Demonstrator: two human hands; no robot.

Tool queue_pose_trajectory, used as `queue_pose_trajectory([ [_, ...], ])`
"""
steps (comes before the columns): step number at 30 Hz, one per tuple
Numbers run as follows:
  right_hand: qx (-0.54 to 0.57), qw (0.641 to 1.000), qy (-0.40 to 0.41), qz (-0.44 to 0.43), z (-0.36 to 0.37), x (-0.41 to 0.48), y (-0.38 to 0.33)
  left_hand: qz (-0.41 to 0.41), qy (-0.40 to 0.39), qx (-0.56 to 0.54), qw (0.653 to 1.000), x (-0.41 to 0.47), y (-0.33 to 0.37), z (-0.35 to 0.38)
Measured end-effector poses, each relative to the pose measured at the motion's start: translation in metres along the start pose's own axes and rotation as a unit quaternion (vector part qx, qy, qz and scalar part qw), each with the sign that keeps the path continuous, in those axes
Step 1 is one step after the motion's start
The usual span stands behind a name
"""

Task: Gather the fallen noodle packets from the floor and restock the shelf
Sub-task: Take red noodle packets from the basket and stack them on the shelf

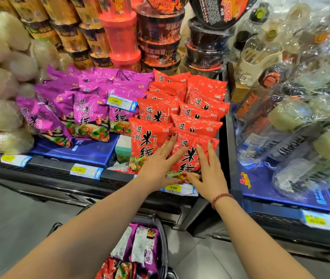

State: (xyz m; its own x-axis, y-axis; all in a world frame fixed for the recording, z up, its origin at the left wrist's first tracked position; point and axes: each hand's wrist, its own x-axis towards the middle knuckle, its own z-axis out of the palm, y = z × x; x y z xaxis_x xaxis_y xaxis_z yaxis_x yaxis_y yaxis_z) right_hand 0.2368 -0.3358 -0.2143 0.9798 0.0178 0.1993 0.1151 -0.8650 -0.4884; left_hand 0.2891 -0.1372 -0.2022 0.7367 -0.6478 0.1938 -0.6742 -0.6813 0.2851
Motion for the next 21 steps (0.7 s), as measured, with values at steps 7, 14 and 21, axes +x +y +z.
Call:
queue_pose_trajectory([
  [7,-0.112,0.989,0.093,-0.035,-0.019,-0.02,-0.035,-0.015,0.02,-0.047,0.999,-0.03,-0.004,-0.015],
  [14,-0.047,0.994,0.045,-0.09,0.004,-0.058,-0.105,-0.025,0.052,-0.032,0.998,-0.109,-0.032,-0.038],
  [21,-0.065,0.992,-0.075,-0.074,0.082,-0.099,-0.159,-0.112,0.032,-0.038,0.992,-0.228,-0.09,-0.035],
])
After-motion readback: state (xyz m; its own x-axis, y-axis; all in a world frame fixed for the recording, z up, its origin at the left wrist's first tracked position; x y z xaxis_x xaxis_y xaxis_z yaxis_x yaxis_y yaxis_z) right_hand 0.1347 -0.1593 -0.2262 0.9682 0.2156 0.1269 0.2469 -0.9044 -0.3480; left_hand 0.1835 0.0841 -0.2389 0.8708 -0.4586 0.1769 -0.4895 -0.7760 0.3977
